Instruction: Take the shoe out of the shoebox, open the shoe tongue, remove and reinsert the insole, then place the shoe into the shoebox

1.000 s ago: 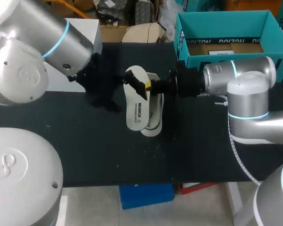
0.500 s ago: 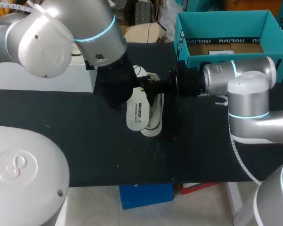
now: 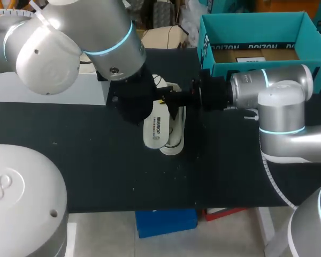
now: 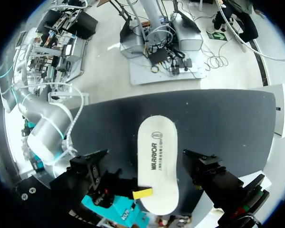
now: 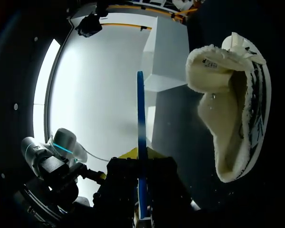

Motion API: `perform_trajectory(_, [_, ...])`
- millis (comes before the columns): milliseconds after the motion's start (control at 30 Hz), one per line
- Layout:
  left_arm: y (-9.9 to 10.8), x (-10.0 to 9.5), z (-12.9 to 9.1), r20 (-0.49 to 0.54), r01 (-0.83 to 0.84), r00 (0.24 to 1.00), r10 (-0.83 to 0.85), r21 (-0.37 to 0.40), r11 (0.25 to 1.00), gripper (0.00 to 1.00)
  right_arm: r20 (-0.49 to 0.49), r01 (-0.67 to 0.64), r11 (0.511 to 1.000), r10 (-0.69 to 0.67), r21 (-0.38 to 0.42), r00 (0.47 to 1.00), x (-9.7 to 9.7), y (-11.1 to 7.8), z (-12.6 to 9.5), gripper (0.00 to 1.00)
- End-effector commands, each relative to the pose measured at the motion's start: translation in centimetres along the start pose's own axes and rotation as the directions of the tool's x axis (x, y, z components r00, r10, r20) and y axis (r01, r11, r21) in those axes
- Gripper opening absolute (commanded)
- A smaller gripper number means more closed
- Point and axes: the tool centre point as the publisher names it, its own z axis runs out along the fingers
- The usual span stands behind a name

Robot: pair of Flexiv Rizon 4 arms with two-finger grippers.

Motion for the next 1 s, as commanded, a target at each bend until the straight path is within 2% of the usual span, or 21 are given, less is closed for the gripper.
perform_trajectory(33, [0.8, 0.0, 0.3, -0.026, -0.014, 1.0, 0.015, 0.046, 0.999, 1.0, 0.002, 0.0, 1.0, 0.0, -0.002, 1.0, 0.0, 0.0, 0.1, 0.0])
perform_trajectory(233, [1.7, 0.0, 0.5, -0.085, -0.024, 0.996, 0.034, 0.114, 0.993, 1.0, 0.002, 0.0, 1.0, 0.0, -0.002, 1.0, 0.0, 0.0, 0.1, 0.0])
perform_trajectory(733, [4.0, -0.6, 0.3, -0.107, -0.062, 0.991, 0.076, 0.133, 0.989, 1.0, 0.002, 0.0, 1.0, 0.0, -0.002, 1.0, 0.0, 0.0, 0.1, 0.0])
perform_trajectory(1000, [7.0, -0.3, -0.3, -0.127, -0.067, 0.989, 0.081, 0.112, 0.991, 1.0, 0.002, 0.0, 1.0, 0.0, -0.002, 1.0, 0.0, 0.0, 0.1, 0.0])
